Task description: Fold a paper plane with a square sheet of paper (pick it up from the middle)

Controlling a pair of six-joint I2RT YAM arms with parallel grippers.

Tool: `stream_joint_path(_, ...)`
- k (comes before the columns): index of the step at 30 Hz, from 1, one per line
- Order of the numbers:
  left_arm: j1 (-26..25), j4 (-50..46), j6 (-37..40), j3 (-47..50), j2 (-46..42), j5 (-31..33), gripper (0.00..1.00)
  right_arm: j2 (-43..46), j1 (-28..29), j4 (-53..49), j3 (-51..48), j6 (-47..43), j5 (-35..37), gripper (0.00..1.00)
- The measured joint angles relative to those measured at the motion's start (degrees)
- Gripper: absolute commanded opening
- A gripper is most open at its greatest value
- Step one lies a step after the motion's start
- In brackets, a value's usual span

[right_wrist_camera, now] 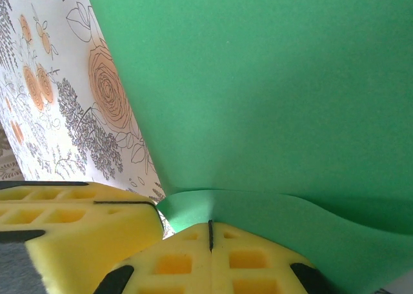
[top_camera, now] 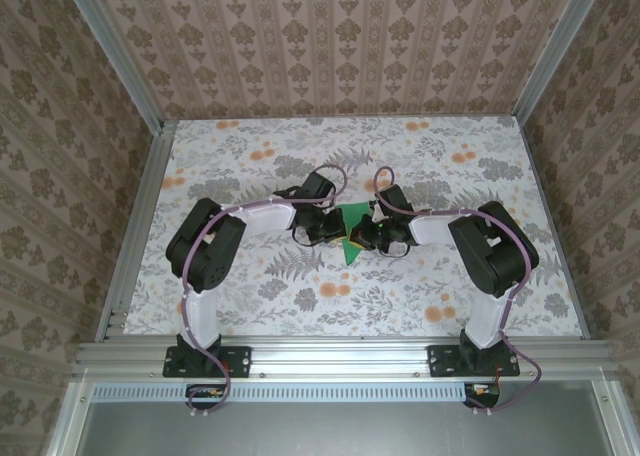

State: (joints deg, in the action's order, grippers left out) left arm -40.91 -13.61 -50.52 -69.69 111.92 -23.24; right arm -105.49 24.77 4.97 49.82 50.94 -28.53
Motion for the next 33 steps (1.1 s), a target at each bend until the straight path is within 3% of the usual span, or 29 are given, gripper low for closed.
stream_joint_path(22,-0.02,-0.76,-0.02,-1.44,2.51,0.59,0.02,0.11,-0.04,0.0,0.0,-0.11,-0.44,0.04)
stream_joint_path(33,-0.28,-1.51,-0.02,-1.7,2.62,1.2,0.02,7.8,-0.15,-7.06,0.0,-5.09,-7.13,0.06)
